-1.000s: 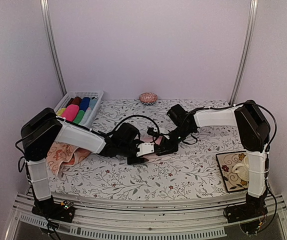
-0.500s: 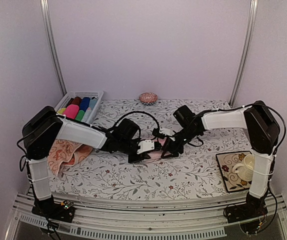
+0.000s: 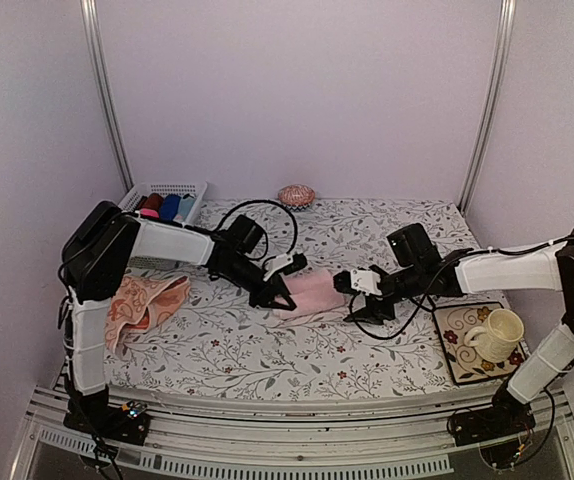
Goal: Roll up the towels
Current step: Roll the towel at the center of the board.
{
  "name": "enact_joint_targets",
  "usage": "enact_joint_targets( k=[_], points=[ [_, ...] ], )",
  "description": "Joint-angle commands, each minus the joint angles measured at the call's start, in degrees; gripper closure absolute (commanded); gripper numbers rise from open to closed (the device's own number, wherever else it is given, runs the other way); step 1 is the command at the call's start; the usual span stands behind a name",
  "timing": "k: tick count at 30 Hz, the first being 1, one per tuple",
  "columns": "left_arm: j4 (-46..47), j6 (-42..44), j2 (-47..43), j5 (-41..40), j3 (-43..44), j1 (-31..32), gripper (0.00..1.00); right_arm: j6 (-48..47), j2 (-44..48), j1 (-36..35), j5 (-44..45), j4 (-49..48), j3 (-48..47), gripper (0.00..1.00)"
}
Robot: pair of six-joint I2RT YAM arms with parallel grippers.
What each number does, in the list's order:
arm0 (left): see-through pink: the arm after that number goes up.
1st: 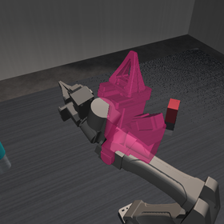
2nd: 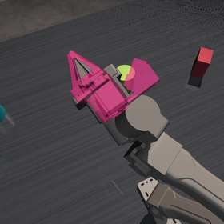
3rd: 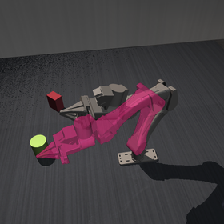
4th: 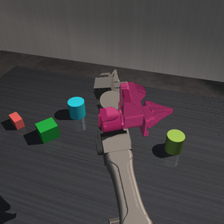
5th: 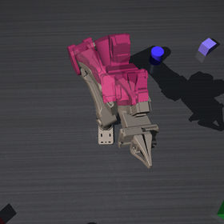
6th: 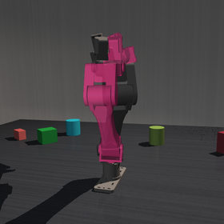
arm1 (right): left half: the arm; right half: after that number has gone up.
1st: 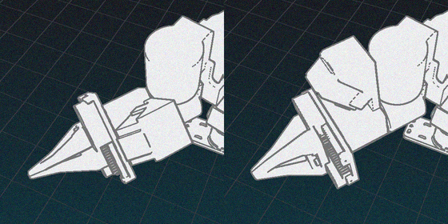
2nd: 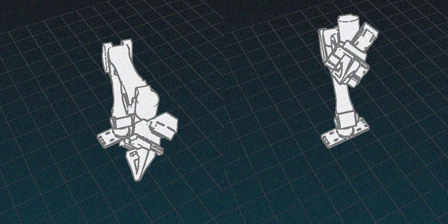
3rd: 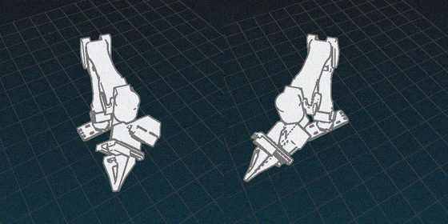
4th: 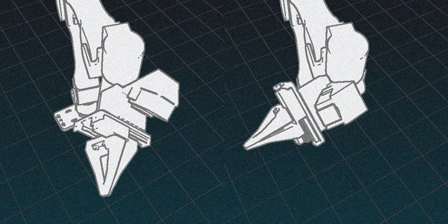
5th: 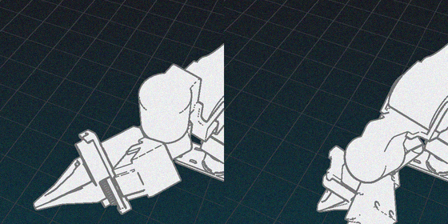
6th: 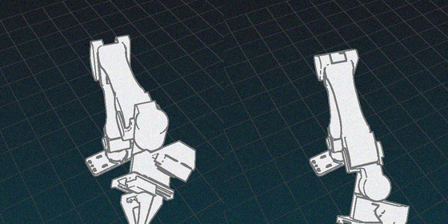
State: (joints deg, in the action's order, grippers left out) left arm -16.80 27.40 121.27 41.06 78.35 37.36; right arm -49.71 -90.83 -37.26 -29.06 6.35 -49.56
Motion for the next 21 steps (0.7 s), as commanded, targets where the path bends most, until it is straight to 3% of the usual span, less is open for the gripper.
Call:
enact_joint_targets(
  k=[1,11,21],
  points=[
    [-10.9,-5.3,6.9,8.8,6.8,-2.9,1.00,-9.3,0.6,-2.7,5.0,-10.9,2.5,0.34],
    [-14.5,-10.9,13.9,21.6,12.5,-8.0,1.00,-15.4,-9.6,-5.5,16.4,-20.9,-0.6,0.35],
    [-17.2,-14.3,18.7,23.3,15.9,-9.1,1.00,-16.6,-16.5,-5.8,21.0,-24.2,-5.6,0.35]
  ],
)
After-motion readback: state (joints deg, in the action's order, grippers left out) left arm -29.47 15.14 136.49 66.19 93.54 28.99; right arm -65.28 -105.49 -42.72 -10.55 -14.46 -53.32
